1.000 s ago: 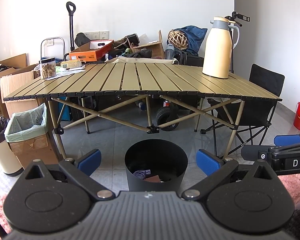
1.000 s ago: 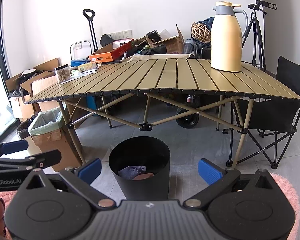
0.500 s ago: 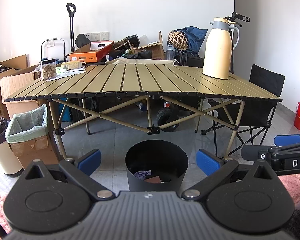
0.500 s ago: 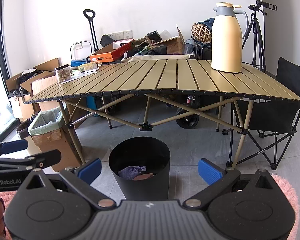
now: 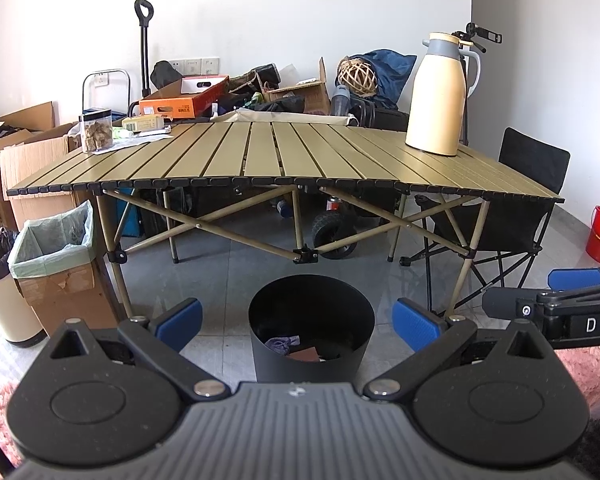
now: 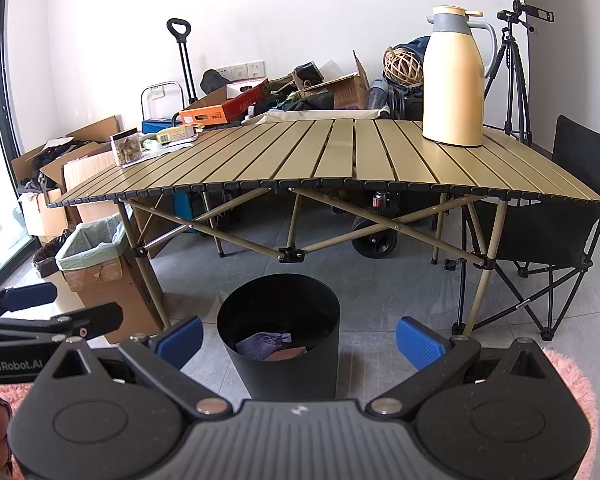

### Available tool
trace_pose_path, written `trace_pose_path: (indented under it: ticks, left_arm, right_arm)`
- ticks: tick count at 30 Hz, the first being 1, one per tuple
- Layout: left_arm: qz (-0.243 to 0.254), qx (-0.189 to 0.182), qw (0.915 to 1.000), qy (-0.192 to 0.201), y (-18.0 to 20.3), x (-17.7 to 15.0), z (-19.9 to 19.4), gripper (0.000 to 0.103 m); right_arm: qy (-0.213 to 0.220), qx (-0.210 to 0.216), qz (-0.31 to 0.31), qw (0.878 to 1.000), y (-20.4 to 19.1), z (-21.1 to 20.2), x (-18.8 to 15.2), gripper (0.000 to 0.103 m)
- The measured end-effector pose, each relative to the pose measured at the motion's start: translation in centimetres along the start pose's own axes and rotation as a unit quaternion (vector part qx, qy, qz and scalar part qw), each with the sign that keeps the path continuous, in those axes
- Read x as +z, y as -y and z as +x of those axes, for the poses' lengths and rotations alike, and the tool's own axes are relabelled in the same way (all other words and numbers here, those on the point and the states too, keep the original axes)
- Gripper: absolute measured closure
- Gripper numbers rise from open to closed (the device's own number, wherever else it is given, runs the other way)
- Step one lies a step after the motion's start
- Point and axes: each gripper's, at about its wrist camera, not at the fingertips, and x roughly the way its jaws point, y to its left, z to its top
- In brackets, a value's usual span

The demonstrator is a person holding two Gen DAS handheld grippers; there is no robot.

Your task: Collect trash

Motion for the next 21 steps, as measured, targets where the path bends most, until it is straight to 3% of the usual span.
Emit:
trace_pose_path:
  ticks: [21]
  left_arm:
    - [0.012, 0.010, 0.9999, 0.003, 0.27, -0.28, 0.44, 0.000]
  right_arm:
    - [-0.001, 0.000, 0.000, 1.000, 0.05, 0.04, 0.03, 0.000]
